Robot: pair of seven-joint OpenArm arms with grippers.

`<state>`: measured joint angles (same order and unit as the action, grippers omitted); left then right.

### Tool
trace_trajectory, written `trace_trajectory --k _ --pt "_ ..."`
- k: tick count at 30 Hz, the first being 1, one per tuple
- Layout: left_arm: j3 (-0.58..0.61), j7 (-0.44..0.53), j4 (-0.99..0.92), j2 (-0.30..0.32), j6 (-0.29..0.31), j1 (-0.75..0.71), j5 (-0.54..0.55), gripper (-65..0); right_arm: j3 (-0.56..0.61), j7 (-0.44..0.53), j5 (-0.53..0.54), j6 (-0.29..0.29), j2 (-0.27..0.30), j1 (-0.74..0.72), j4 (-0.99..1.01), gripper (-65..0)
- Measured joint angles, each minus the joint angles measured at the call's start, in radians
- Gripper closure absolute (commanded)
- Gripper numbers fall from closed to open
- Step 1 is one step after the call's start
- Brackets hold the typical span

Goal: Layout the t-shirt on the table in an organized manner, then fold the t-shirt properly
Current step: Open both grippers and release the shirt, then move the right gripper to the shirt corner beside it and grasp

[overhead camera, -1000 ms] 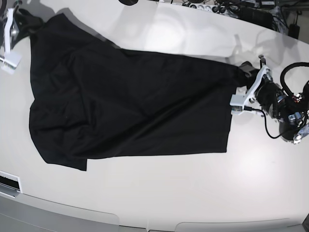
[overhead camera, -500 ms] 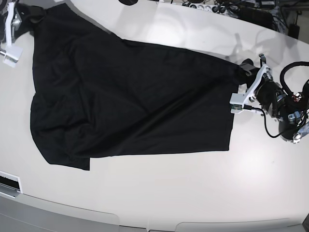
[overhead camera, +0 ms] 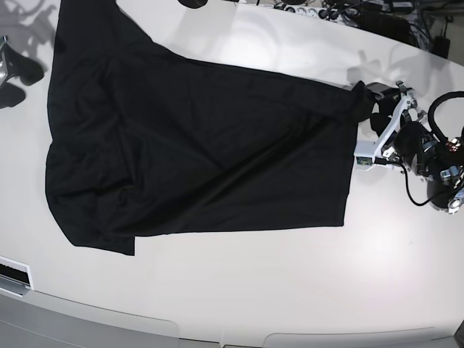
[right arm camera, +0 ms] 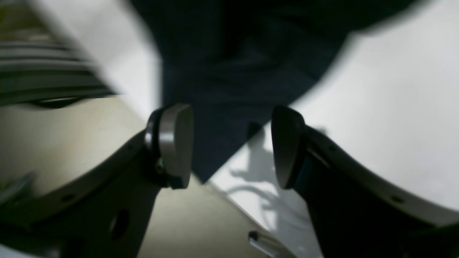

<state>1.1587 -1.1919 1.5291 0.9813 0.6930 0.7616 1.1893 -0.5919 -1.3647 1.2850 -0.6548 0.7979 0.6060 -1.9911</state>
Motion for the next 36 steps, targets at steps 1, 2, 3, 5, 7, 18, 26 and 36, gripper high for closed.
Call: trace_trajectory --k 1,2,3,5,7,18,26,36 --pt "0.000 0.003 0.000 0.002 0.000 0.000 -0.001 -39.2 0.000 0.030 -0.036 0.022 -0.036 -0.014 0.003 -36.4" --pt "0.000 0.006 0.000 0.002 0.000 0.000 -0.007 -39.2 0.001 0.070 -0.055 0.046 -0.071 -0.030 0.007 -36.4" --pt "0.000 0.013 0.000 0.000 0.000 0.000 -0.016 -39.2 0.001 0.103 -0.073 0.057 -0.104 -0.048 0.015 -36.4" --pt "0.000 0.016 0.000 0.000 0.000 0.000 -0.016 -39.2 0.002 0.127 -0.129 0.078 -0.163 -0.095 0.045 -36.4" --pt "0.000 0.014 0.000 0.000 0.000 0.000 -0.021 -39.2 0.001 0.127 -0.142 0.087 -0.218 -0.142 0.098 -36.4" --pt "-0.001 0.015 -0.001 0.000 0.000 0.000 -0.019 -39.2 0.000 0.163 -0.186 0.029 -0.436 -0.364 0.519 -36.4" --pt "-0.002 0.015 -0.001 -0.003 0.000 0.000 -0.019 -39.2 -0.001 0.246 -0.276 -0.034 -0.453 -0.429 0.617 -36.2" --pt "-0.002 0.015 -0.001 -0.003 0.000 0.000 -0.016 -39.2 -0.002 0.354 -0.467 -0.019 -0.523 -0.475 0.617 -36.2"
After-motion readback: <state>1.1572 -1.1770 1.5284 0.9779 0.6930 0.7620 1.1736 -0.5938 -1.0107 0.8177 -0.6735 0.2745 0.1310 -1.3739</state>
